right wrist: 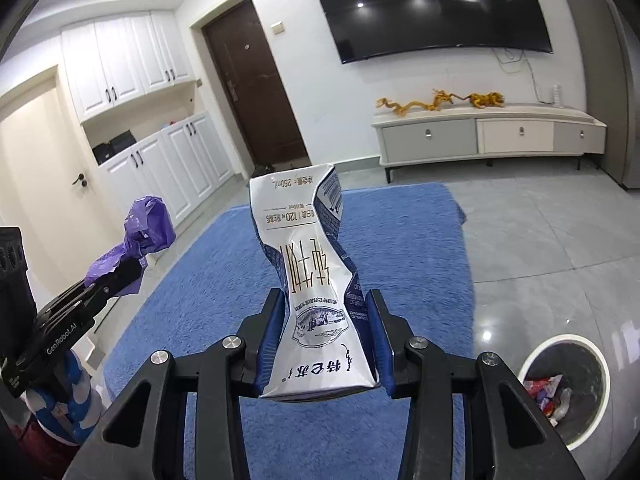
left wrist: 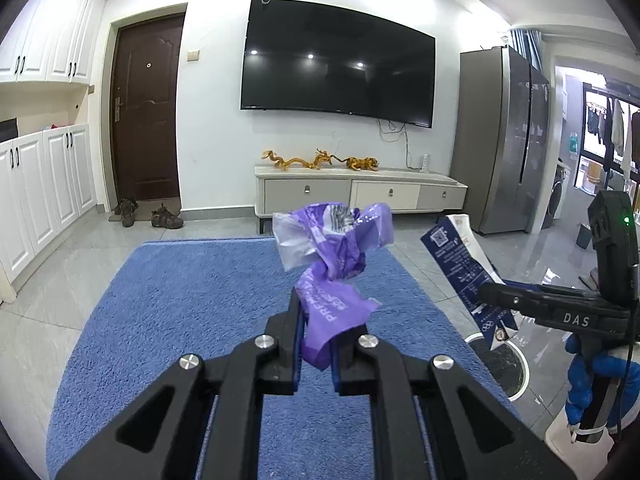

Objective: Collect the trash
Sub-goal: 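Carry the purple bag and milk carton to the trash bin and release them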

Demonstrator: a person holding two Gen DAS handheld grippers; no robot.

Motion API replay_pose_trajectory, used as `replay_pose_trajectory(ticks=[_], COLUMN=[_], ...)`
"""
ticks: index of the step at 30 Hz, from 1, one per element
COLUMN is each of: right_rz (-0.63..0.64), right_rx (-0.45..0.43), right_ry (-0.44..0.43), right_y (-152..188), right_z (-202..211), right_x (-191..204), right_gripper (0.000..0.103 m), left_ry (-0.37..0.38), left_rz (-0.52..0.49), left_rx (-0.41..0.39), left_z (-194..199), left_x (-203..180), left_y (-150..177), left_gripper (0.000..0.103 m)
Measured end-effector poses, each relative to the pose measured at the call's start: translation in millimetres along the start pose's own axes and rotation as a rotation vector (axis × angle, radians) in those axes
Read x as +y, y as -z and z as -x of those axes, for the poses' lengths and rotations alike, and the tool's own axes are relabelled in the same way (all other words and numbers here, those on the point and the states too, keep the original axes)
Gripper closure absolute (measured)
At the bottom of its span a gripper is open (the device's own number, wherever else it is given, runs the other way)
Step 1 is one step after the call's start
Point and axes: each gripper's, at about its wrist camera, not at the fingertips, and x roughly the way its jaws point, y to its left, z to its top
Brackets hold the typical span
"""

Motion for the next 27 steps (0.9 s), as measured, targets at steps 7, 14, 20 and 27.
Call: replay_pose_trajectory(ticks=[7, 14, 20, 27], right_rz=[-0.033, -0.051, -0.089, -0.159], right_rx=[-0.037, -0.046, -0.072, -0.114], right_ry=[-0.01, -0.044, -0.048, -0.014], right_y=[8, 15, 18, 25], right_z=[21, 24, 29, 43], right_x=[-10, -18, -38, -81], right_gripper=[0.063, 0.063, 0.063, 0.063], left_ry=[-0.001, -0.009, -0.008, 0.041], left_rz=[-0.033, -0.058, -0.093, -0.171], left_rx=[-0.004, 0.004, 0.01, 0.018], left_z=[7, 4, -1, -21], left_x=[-23, -36, -50, -90], left_y=[-2, -5, -10, -21], left_gripper=[0.093, 0.093, 0.093, 0.093])
